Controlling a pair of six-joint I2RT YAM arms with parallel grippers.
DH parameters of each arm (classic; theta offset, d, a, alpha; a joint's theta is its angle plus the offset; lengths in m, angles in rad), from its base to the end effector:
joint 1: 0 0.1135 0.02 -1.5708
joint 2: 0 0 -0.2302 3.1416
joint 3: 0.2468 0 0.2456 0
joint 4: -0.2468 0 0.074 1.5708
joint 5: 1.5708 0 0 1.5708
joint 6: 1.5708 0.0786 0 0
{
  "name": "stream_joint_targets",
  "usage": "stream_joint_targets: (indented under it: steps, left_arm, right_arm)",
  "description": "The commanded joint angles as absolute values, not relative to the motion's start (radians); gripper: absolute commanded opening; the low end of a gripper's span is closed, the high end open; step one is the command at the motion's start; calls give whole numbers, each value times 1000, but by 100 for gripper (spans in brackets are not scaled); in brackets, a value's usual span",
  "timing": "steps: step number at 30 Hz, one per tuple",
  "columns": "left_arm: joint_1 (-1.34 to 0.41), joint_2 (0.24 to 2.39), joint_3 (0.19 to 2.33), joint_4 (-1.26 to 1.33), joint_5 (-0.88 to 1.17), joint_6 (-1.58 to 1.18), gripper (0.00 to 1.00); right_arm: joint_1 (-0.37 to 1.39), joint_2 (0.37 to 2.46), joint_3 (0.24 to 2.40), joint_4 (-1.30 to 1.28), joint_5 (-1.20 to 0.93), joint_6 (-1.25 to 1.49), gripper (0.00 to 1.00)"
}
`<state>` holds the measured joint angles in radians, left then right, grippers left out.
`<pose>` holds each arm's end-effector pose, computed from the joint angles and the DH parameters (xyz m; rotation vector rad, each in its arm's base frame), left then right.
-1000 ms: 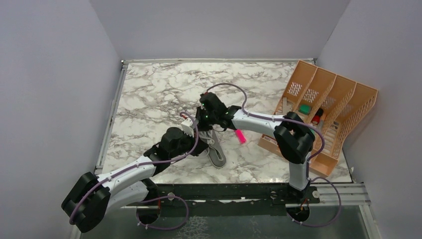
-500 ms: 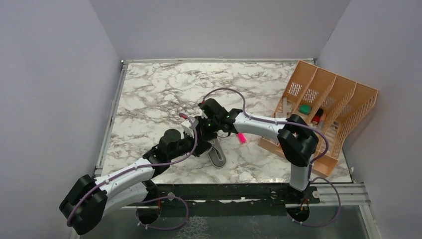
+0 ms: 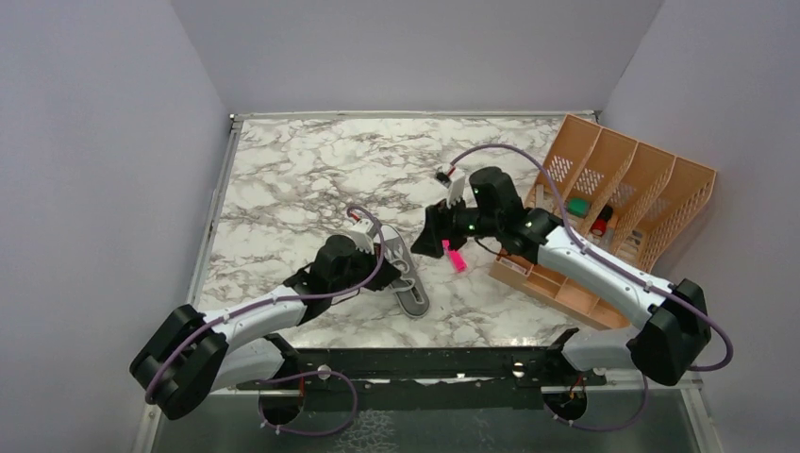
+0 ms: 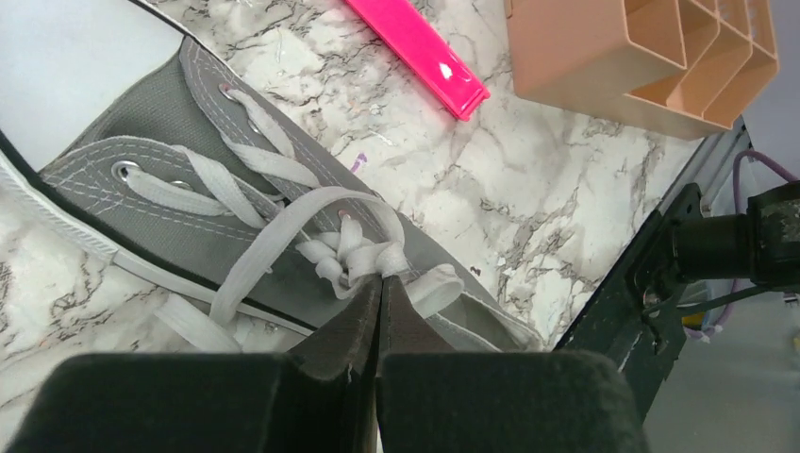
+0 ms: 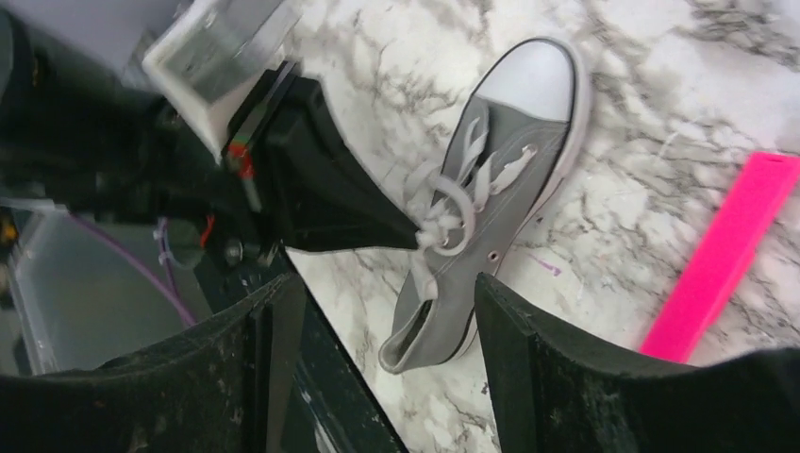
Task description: Tie the shoes
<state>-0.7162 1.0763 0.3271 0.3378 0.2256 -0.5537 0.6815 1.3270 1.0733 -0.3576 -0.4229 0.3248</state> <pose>0.1876 -0.1866 0.1376 0.3289 2.1007 -1.0169 0.2354 0.2325 0.2516 -0.6597 2.2141 1.0078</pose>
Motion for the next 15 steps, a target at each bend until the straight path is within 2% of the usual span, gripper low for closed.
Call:
stream_joint_targets:
  steps: [1,7,15]
  left_arm:
    - [-685,1151,417,319,278,-528,0]
    - [-616,1218,495,243,350,-492,0]
    - [-582,1244,536,182,439,-446,0]
  right_arm:
    - [761,1266,909,-163,-480,164,70]
    - [969,1193,715,133,-251,257,59]
    - [1206,1416,722,340,121,339,57]
